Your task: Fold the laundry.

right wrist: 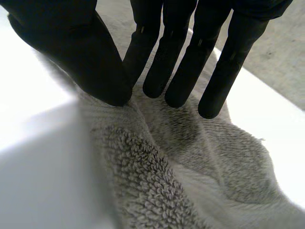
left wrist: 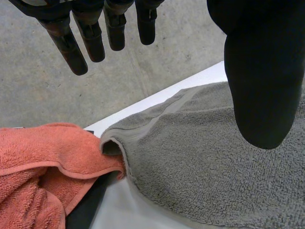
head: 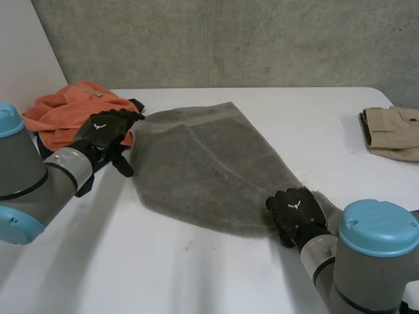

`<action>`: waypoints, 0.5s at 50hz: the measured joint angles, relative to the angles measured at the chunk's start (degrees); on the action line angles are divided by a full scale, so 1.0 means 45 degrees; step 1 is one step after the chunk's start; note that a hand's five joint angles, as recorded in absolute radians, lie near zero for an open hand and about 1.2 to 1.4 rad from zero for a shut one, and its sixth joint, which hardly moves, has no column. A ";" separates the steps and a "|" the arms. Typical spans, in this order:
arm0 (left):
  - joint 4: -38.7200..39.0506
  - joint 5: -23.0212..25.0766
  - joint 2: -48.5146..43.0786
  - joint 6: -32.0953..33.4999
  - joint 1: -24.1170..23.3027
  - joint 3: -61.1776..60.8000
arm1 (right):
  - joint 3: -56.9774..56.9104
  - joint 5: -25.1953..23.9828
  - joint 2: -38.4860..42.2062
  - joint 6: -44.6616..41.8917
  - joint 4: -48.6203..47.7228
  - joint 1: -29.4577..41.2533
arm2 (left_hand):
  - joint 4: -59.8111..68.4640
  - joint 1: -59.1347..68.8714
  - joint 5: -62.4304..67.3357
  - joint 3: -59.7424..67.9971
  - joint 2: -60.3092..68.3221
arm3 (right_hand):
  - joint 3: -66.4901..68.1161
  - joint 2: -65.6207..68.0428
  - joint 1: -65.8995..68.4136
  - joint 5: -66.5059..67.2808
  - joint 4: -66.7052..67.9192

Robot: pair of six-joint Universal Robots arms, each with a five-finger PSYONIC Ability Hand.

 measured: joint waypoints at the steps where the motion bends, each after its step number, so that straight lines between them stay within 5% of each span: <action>1: 0.0010 -0.0004 0.0029 -0.0037 -0.0002 -0.0032 | -0.0028 0.0018 0.0023 -0.0070 -0.0080 -0.0031 | 0.0000 0.0000 0.0000 0.0000 0.0000 | 0.0078 0.0002 0.0000 0.0028 0.0093; 15: 0.0172 0.0052 -0.0227 -0.0087 0.0063 -0.0068 | -0.0608 -0.0865 -0.2707 -0.0350 0.1483 -0.0610 | 0.0000 0.0000 0.0000 0.0000 0.0001 | -0.0306 -0.0400 -0.0234 -0.0333 -0.0281; 21: 0.0182 0.0057 -0.0114 -0.0107 0.0177 -0.0141 | -0.1010 -0.1493 -0.3185 0.0319 0.3512 -0.1097 | 0.0000 0.0000 0.0000 0.0000 0.0000 | -0.9774 -1.0018 -0.9380 -0.9803 -0.9827; 25: 0.0203 0.0075 0.0093 -0.0198 0.0211 -0.0252 | -0.1165 -0.1669 -0.2860 0.0983 0.4339 -0.1247 | 0.0000 0.0000 0.0001 0.0000 0.0000 | -1.0461 -1.0426 -0.9862 -1.0606 -1.0605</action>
